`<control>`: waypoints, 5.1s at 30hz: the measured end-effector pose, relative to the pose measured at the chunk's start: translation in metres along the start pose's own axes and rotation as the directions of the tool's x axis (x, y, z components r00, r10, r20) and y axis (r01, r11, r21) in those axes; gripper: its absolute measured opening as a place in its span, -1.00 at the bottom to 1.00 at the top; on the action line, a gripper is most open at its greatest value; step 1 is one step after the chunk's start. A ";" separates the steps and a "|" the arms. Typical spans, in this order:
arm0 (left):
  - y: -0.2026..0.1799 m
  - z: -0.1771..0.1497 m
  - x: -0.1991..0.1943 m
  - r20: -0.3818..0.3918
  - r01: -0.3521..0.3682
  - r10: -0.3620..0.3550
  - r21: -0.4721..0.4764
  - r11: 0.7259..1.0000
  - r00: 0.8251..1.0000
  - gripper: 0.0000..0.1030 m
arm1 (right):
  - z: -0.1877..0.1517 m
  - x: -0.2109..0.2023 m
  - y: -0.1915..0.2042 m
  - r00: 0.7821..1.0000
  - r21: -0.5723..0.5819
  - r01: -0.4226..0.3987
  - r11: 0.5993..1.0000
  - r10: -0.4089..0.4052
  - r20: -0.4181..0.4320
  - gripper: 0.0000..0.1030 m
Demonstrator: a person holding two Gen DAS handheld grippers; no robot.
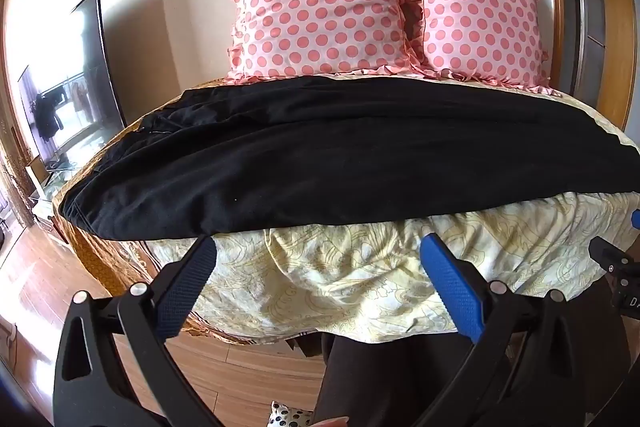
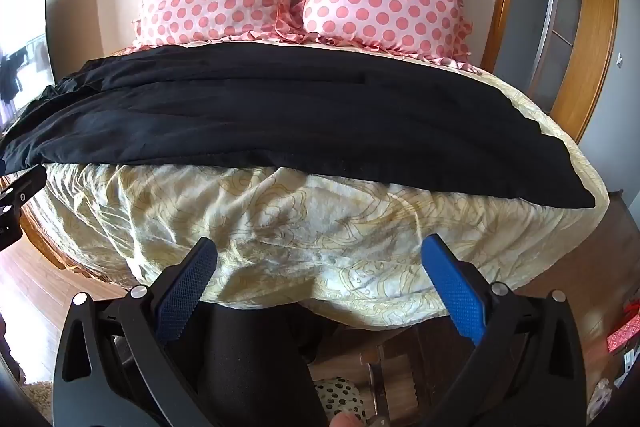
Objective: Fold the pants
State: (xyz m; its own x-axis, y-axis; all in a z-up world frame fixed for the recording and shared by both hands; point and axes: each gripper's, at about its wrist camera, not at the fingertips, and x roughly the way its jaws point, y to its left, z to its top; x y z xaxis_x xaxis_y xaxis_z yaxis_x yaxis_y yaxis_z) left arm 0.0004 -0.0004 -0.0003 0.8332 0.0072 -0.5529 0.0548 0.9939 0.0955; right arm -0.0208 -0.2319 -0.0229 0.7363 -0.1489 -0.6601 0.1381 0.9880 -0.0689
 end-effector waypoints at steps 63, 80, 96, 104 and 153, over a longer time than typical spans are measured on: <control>-0.011 -0.016 0.009 -0.010 -0.001 0.001 0.014 1.000 1.000 0.96 | 0.000 0.004 -0.003 1.000 0.017 0.001 1.000 -0.001 -0.007 0.97; -0.011 -0.017 0.010 -0.015 0.000 0.001 0.016 1.000 1.000 0.96 | 0.000 0.005 -0.005 1.000 0.019 0.000 1.000 0.001 -0.010 0.97; -0.011 -0.018 0.010 -0.019 0.000 0.001 0.018 1.000 1.000 0.96 | -0.002 0.006 -0.006 1.000 0.021 -0.003 1.000 0.003 -0.010 0.97; -0.007 -0.009 0.008 0.013 -0.012 0.012 0.015 1.000 1.000 0.96 | 0.008 0.006 -0.022 1.000 0.024 -0.006 1.000 0.006 0.023 0.97; 0.028 0.102 0.134 0.007 0.275 -0.278 -0.192 0.942 0.960 0.96 | 0.228 0.272 -0.332 0.922 0.577 0.362 0.732 -0.190 -0.337 -0.97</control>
State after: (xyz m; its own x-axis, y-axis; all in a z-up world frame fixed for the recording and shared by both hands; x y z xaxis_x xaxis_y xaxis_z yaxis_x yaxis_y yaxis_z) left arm 0.1701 0.0170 0.0130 0.7890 -0.2706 -0.5516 0.1745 0.9595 -0.2211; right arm 0.2846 -0.6095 -0.0086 0.4296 -0.3119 -0.8474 0.7500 0.6459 0.1425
